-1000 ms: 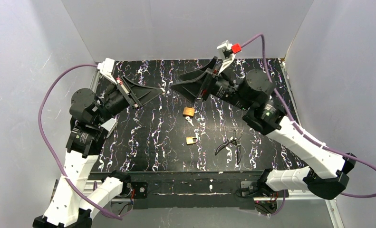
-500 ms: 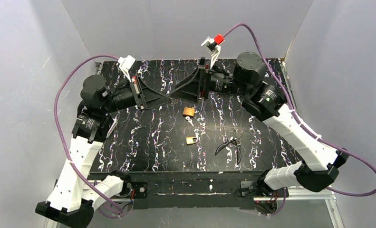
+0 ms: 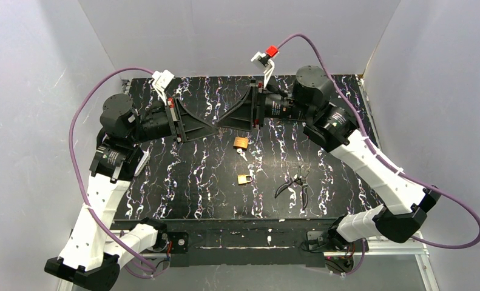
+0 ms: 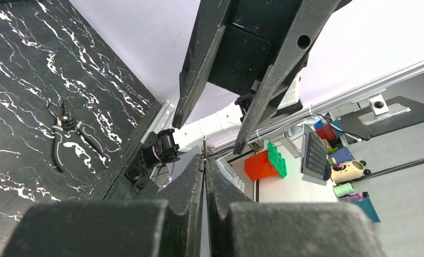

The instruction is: Unlock with the key

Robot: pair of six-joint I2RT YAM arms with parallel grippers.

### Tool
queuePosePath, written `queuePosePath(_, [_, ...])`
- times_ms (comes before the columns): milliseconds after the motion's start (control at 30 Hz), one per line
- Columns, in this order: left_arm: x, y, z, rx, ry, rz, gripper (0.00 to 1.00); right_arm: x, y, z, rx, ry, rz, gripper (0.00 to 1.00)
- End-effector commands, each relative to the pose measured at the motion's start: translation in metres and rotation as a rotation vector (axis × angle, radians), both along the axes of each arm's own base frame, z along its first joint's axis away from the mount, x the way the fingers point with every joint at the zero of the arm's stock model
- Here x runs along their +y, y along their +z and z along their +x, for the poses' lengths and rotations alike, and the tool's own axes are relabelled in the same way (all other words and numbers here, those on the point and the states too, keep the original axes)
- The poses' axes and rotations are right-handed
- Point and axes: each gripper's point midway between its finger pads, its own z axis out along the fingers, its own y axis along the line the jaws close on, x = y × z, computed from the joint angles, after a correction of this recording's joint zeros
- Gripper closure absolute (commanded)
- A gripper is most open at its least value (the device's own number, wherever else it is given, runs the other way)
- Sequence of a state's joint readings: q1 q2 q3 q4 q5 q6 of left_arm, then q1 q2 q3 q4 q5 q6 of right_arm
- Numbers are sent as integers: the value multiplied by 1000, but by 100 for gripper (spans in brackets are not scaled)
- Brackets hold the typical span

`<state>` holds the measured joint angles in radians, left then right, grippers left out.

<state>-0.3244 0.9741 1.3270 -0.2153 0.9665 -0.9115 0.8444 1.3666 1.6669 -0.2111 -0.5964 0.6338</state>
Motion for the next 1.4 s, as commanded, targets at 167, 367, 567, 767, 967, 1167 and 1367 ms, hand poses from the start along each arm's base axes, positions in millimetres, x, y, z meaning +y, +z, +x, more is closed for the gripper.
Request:
queuePosePath(167, [1,9,-10,-52,-30,-7,100,4,16,-6,-19,66,62,59])
queuePosePath(367, [0,8,-8,-52,-31,-6,100,8,14,-6,-9,79,59,64])
queuePosePath(567, [0,8,-7,-53,-33,-6,100,10,10,-5,-2,88,51,84])
queuePosePath(767, [0,9,-7,-58,-30,-7,100,10,8,-5,5,87,46,99])
queuePosePath(967, [2,9,-3,-63,13,-5,73,6,10,3,-20,18,52,99])
queuePosePath(1167, [11,17,3,-105,140,-35,35,-10,23,27,-23,-196,119,99])
queuePosePath(1367, [21,21,19,-99,285,-128,35,-21,36,40,41,-310,228,99])
